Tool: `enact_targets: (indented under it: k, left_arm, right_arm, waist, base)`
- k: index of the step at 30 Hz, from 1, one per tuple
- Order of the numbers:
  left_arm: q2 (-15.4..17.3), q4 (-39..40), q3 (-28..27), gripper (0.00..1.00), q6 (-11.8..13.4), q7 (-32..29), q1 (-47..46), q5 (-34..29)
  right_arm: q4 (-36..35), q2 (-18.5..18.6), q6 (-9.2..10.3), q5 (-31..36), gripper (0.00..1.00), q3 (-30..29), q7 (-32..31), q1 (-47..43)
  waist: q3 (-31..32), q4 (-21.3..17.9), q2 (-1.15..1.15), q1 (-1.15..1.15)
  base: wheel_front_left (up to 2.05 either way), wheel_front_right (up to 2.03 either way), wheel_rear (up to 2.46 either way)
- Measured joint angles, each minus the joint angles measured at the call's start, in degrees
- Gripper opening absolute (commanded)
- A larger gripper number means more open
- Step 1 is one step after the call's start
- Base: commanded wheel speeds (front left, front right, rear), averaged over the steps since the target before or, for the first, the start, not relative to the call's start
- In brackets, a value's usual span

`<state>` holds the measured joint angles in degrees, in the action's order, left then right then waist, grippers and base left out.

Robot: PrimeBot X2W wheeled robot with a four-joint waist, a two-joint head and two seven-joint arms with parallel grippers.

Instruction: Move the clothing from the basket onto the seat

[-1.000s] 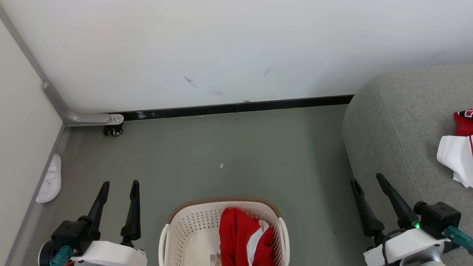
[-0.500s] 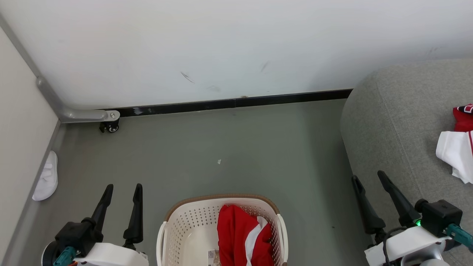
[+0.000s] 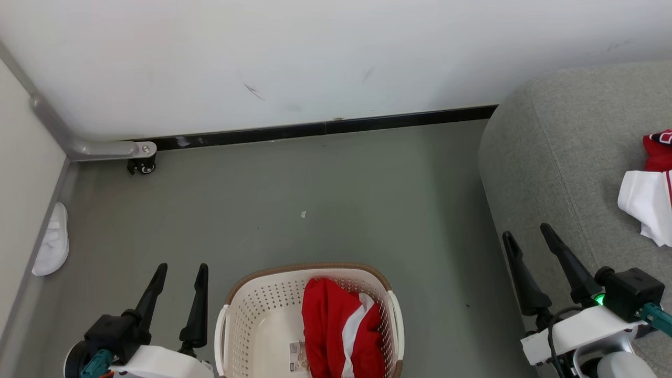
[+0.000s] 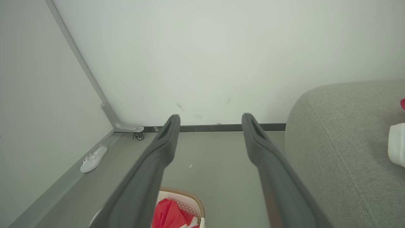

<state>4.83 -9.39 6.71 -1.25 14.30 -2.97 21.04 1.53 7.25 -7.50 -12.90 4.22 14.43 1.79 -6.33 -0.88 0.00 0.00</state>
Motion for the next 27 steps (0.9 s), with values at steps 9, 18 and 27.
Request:
enact_targets:
  k: [9,18,27]
  left_arm:
    - [-0.1,-0.8,0.3,1.00,-1.2,0.0,-1.5,-0.6]
    - [-0.2,-2.1,0.7,1.00,-2.0,0.0,-2.9,-2.0]
    - [-0.1,-3.7,1.8,1.00,-3.0,0.0,-5.8,-2.5]
  right_arm:
    - [-0.1,0.2,0.00,0.0,1.00,0.1,0.0,2.5]
    - [-0.4,0.2,0.00,0.0,1.00,0.1,0.0,4.7]
    - [-0.8,0.1,0.00,0.0,1.00,0.1,0.0,6.8]
  waist:
    - [-2.4,-1.0,0.00,0.00]
    - [-5.1,-1.9,0.00,0.00]
    - [-8.0,-2.7,0.00,0.00]
  base:
    - [0.00,0.00,0.00]
    - [0.00,0.00,0.00]
    - [0.00,0.00,0.00]
